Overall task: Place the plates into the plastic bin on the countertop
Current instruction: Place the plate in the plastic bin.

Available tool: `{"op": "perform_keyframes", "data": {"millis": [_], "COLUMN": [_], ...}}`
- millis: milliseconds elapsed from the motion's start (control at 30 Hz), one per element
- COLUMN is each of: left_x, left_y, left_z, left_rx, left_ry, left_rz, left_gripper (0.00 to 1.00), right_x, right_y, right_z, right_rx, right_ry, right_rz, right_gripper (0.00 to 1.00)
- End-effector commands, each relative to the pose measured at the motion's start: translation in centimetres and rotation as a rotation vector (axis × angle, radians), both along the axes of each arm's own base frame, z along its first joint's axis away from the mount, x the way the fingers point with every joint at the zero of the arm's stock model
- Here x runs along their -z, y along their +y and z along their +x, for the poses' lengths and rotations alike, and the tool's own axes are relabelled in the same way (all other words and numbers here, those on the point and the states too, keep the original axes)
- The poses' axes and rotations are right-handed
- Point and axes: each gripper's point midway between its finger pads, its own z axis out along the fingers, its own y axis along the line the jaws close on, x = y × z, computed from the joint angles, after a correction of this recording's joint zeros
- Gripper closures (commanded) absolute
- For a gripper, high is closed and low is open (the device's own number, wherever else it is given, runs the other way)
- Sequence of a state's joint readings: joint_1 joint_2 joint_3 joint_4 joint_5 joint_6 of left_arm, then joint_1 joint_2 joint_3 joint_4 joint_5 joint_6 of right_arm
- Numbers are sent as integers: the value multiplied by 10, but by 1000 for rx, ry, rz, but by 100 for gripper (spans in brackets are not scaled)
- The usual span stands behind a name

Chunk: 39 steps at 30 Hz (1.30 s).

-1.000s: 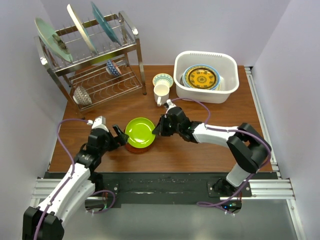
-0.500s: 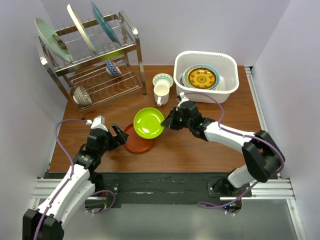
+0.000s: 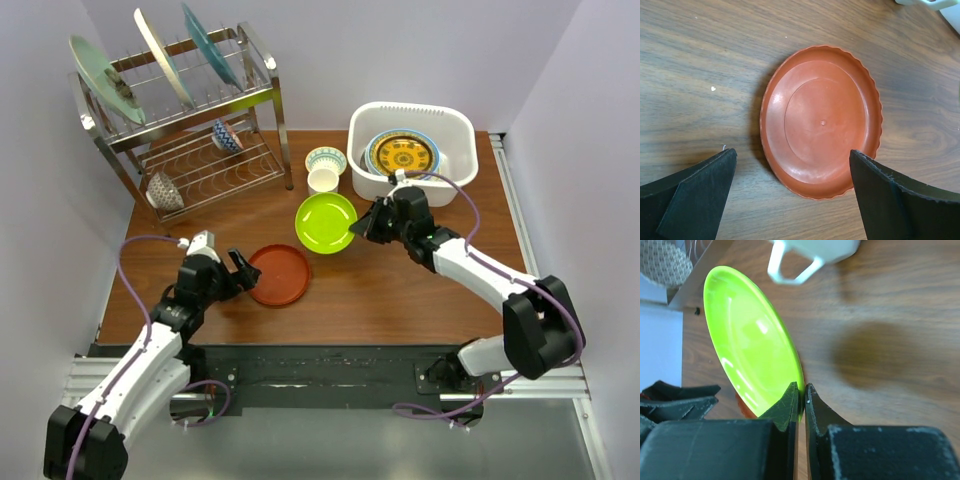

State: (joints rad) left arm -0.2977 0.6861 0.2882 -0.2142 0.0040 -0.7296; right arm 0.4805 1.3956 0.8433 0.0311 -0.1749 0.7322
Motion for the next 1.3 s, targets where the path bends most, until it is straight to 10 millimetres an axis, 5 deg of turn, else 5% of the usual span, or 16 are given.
{"op": "perform_keyframes", "data": {"millis": [0,1267], "left_x": [-10,1], "left_y": [-6,-17], "left_z": [7,4], "left_rx": [28,75], "left_ry": [-48,-22], "left_rz": [-18,-51], "left_gripper": [0,0], "right_x": [-46,-99], "right_y": [-9,-152], "right_z": [16,144], "right_rx": [6,284], "right_ry": [-102,-133], "right_rz": [32,246], "right_gripper": [100,100]}}
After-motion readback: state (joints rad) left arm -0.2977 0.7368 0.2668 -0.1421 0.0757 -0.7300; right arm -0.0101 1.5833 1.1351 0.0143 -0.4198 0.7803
